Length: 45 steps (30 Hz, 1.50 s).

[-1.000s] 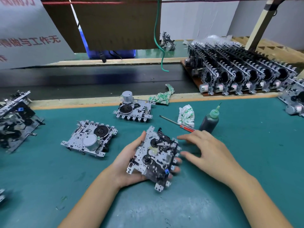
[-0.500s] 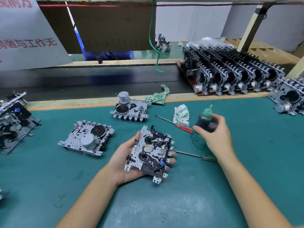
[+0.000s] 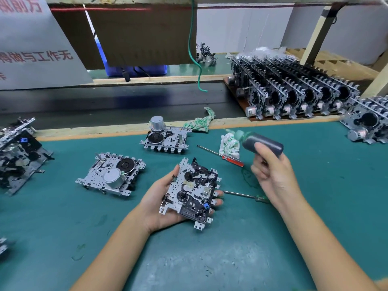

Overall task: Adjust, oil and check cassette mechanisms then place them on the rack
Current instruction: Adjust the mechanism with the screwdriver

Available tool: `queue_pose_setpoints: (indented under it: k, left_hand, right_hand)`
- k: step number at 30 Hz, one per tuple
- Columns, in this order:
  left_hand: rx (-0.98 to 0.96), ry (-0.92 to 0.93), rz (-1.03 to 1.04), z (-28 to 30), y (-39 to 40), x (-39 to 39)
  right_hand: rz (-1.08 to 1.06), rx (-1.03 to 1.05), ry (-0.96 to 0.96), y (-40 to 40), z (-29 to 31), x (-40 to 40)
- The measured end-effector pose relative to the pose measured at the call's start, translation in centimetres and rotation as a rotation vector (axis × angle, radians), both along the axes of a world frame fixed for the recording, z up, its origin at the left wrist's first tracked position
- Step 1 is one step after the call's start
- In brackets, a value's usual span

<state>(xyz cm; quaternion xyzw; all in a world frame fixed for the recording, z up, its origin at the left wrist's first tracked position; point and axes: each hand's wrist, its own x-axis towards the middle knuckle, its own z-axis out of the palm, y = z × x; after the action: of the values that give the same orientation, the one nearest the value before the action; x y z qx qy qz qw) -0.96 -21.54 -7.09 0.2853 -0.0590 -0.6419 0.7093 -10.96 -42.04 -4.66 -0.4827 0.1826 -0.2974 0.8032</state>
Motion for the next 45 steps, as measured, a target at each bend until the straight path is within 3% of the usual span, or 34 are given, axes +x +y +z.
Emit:
queue_pose_setpoints:
  k: [2,4,8,18,45]
  left_hand:
    - [0.000,-0.002,-0.001,0.0,0.0,0.0]
    - [-0.002,-0.004,0.000,0.1,0.0,0.0]
    - [-0.004,-0.007,-0.005,0.1,0.0,-0.1]
    - [0.003,-0.021,-0.007,0.0,0.0,0.1]
    - [0.012,-0.042,0.015,0.0,0.0,0.1]
  right_hand:
    - [0.064,0.352,-0.081,0.3,0.3,-0.1]
    - [0.091,0.441,-0.041,0.7,0.3,-0.1]
    - [0.133,0.289,0.051,2.4,0.0,0.2]
    - [-0.093,0.028,0.098,3.6,-0.3,0.1]
    - [-0.087,-0.167,0.067,4.3,-0.7,0.1]
